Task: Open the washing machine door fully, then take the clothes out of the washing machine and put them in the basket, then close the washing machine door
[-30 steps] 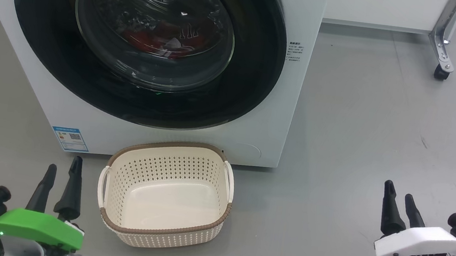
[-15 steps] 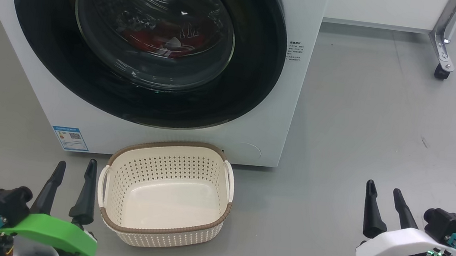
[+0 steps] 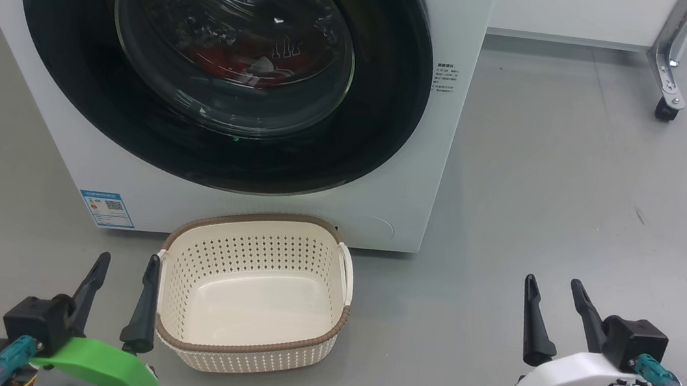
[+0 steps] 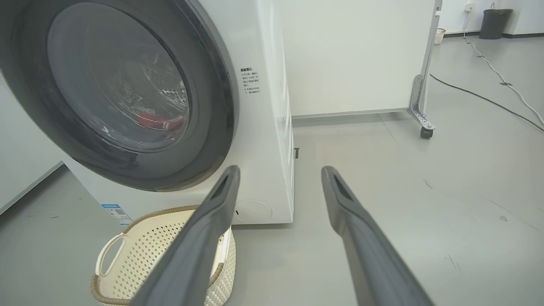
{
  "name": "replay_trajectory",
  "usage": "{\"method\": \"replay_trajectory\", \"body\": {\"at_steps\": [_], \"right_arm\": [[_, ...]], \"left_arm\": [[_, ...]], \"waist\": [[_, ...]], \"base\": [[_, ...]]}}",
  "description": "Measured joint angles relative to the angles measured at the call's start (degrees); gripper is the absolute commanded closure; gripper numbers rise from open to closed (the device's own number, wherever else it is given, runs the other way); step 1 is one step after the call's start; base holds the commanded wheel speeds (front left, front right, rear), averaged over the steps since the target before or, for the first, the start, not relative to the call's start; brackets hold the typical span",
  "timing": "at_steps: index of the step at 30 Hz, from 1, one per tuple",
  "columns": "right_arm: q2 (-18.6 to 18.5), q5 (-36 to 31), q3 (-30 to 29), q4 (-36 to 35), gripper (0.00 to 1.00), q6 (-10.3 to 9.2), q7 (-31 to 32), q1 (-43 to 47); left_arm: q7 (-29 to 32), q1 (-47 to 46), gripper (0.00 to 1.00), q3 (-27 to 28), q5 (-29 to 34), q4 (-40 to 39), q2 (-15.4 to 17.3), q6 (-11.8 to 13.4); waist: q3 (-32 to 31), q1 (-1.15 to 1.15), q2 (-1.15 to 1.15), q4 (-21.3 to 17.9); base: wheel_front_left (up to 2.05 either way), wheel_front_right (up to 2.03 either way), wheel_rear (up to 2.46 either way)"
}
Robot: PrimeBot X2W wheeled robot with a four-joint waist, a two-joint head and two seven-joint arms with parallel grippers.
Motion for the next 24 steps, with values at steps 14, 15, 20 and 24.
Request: {"method": "replay_trajectory", "body": {"at_steps": [14,15,20,24], "right_arm": [[0.42,-6.83,1.33,1.32,0.00,-0.51,-2.18,-0.58],[0.46,-6.83,1.23,1.42,0.00,-0.51,-2.18,-0.58],[0.68,-6.83,0.43,1.83,0.00,-0.59,-2.18,-0.58],[0.86,-6.83,-0.11,2.03,0.00,-1.00,-2.18,-0.58]], "left_arm": [[-2.23,-0.01,0.00,-1.16,5.06,2.15,-0.31,0.57],[-2.23,-0.01,0.00,-1.15,5.05,2.30,-0.37,0.57],[-2.22,-0.02,0.00,-0.76,4.97,3.34,-0.88,0.59],[-2.22,-0.03,0.00,-0.55,4.95,3.80,-0.92,0.59]], "waist": [[-0.12,0.00,0.00,0.13],[-0.11,0.00,0.00,0.16],[-0.09,0.00,0.00,0.31],[-0.08,0.00,0.00,0.41]], "base": [[0.00,0.00,0.00],[0.00,0.00,0.00],[0.00,0.00,0.00],[0.00,0.00,0.00]]}}
